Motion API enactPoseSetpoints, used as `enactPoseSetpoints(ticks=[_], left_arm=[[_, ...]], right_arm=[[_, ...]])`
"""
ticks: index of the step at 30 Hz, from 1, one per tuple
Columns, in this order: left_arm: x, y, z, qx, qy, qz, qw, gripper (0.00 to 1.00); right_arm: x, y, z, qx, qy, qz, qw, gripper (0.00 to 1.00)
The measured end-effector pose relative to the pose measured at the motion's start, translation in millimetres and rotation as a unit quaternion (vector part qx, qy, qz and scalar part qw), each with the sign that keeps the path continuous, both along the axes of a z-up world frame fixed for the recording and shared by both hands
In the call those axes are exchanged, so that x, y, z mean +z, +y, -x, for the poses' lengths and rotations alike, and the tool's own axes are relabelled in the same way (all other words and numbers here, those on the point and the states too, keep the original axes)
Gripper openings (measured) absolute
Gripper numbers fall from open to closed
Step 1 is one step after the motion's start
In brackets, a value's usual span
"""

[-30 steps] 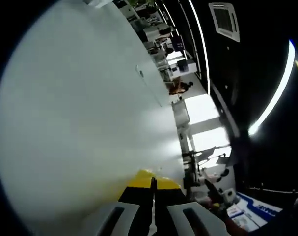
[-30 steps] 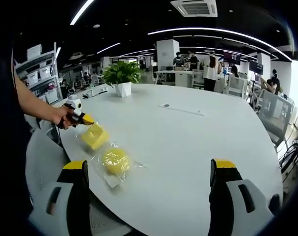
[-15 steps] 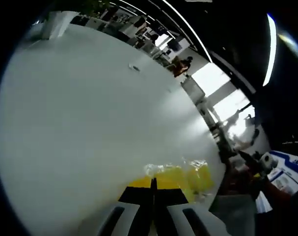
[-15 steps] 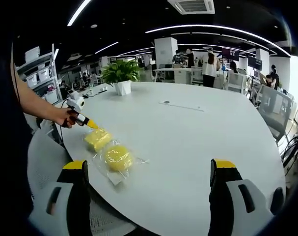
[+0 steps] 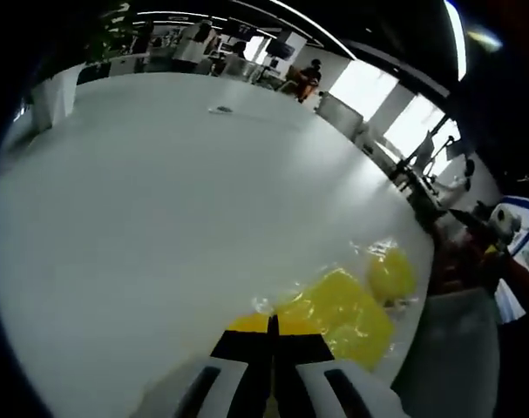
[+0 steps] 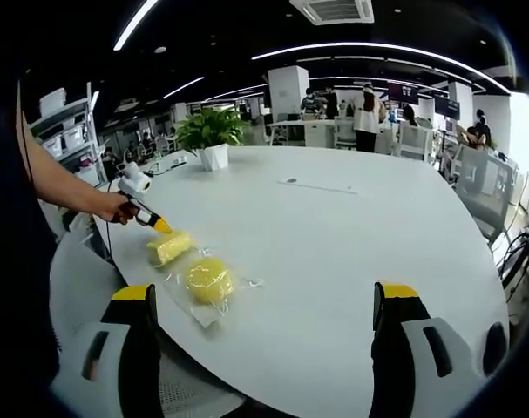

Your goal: Compare the silicone blocks by pressing each to a similar depth, holding the contact briefly, and releasing to observe deformation and rebound differences across the visible hardness samples.

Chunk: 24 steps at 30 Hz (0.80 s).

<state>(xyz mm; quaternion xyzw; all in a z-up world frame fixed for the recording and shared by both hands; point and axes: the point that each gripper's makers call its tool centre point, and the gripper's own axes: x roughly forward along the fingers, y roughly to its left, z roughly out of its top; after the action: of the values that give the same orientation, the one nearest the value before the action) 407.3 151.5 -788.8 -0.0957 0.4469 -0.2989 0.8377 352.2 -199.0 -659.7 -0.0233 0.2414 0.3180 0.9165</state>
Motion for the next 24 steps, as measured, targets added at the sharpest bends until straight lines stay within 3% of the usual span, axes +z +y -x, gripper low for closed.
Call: enactPoseSetpoints(ticks=[8,13,15,16,20,24], left_arm=[[-7.9,8,0.8,0.001,-0.008,-0.007,0.9999,0.00],[1.0,6,-3.0,0.004,-0.049,-0.006,0.9988,0.03],[5.1,7,-3.8,0.014,-0.056,0.004,0.9983,0.13],[5.3,14,-7.1,0.026,-0.067,-0.013,0.9973,0.20],[7.0,22,-5.2,0.030,-0.079,-0.014,0.9963,0.43],[19.2,29,-7.0,0.035,-0.120,-0.018,0.9919,0.68]], right_arm=[[-0.7,0,-2,-0.002,0.000,0.000,1.0000,0.96],[-2.9,0,-3,-0.001,0.003,-0.001,1.0000,0.96],[-3.5,1,-4,0.002,0.005,0.001,1.0000,0.96],[-3.9,2,-5,0.004,0.006,0.001,1.0000,0.96],[-4.2,3,-8,0.007,0.006,0.003,1.0000,0.96],[-3.4,2,-12,0.008,0.005,0.004,1.0000,0.96]])
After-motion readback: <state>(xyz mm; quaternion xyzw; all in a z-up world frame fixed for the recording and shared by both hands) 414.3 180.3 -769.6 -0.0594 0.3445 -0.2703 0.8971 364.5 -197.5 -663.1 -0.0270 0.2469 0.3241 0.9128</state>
